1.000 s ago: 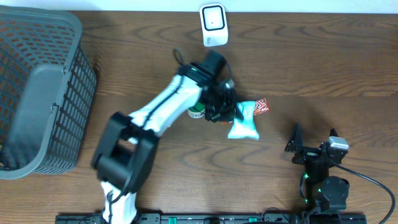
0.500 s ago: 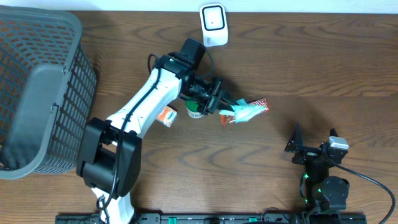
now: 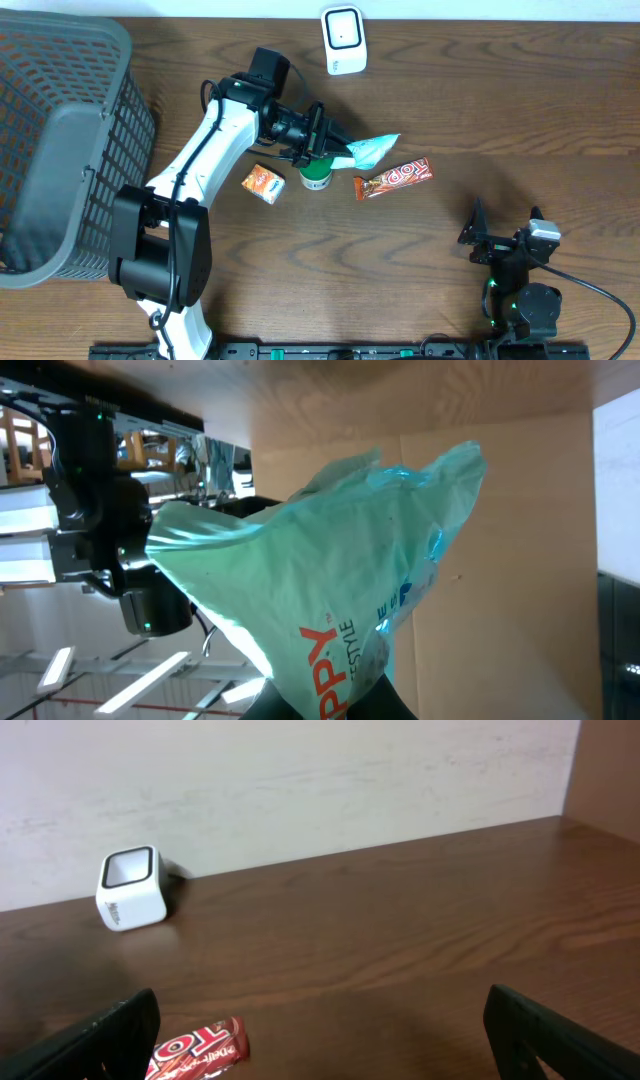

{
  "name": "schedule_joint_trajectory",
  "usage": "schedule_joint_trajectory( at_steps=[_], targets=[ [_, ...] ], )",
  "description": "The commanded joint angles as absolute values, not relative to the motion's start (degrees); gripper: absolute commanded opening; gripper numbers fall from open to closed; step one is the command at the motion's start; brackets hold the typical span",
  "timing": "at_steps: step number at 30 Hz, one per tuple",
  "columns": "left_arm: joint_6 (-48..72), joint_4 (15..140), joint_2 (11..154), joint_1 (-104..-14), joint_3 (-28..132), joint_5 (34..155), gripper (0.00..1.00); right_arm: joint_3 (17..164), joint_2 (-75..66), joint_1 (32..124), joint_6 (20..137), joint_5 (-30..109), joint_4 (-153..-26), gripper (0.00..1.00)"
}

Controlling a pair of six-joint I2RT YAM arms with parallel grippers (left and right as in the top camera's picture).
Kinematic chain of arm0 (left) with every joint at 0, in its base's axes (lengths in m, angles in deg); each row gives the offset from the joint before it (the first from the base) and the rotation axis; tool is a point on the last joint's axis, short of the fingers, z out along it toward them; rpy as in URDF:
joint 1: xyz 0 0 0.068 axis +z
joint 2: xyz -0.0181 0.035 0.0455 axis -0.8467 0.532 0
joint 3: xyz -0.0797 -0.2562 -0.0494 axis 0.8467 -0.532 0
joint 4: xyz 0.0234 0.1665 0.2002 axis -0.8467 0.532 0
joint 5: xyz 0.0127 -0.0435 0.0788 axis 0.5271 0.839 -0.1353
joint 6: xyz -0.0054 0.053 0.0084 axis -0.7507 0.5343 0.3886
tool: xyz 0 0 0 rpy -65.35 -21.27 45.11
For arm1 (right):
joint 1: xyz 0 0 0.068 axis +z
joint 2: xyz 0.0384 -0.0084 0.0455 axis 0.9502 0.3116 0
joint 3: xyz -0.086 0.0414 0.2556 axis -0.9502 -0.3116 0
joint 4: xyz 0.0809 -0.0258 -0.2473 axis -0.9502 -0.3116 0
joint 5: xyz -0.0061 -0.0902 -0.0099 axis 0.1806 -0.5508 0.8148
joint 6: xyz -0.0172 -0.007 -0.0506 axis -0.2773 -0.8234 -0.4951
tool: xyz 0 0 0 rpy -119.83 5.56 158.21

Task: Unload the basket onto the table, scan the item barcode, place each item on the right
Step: 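Raise the wipes pack with the left gripper toward the white scanner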

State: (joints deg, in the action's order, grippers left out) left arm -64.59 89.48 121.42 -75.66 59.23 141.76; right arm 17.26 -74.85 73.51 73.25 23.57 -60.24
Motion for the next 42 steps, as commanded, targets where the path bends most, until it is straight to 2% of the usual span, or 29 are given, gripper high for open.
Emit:
schedule_joint_trajectory(
  at_steps=[1,5,12,21,27,32,35,42],
  targets=[
    [-64.9,89.4,120.7,-75.7,60.1,144.5,0.07,17.2,-75.1,73.2,72.6,22.8,-60.4,0.99],
    [-60.1,89.5,120.7,-74.5,60.1,147.9,0.07,17.2,-75.1,73.2,72.6,22.8,-60.4,0.99],
    [-39.1,89.5,120.7,-69.9,60.1,150.7,0.07,17.2,-75.1,73.2,72.6,22.8,-60.4,0.99],
    [-27.0,89.5,120.7,-65.5,60.1,152.1,0.07,17.2,-75.1,73.2,72.6,22.8,-60.4,0.99],
    [-26.2,89.6,120.7,-64.7,60.0,152.1,0.07,17.2,-75.1,73.2,72.6,22.8,-60.4,0.99],
    [-35.2,90.9,120.7,-65.1,60.0,148.8,0.07,17.2,-75.1,73.2,72.6,22.8,-60.4,0.99],
    [-35.1,90.9,120.7,-64.8,60.0,149.8,0.07,17.2,-75.1,73.2,72.6,22.8,-60.4,0.99],
    [-31.3,87.2,120.7,-65.4,60.0,121.8,0.07,17.2,-75.1,73.2,72.6,22.8,-60.4,0.99]
  ],
)
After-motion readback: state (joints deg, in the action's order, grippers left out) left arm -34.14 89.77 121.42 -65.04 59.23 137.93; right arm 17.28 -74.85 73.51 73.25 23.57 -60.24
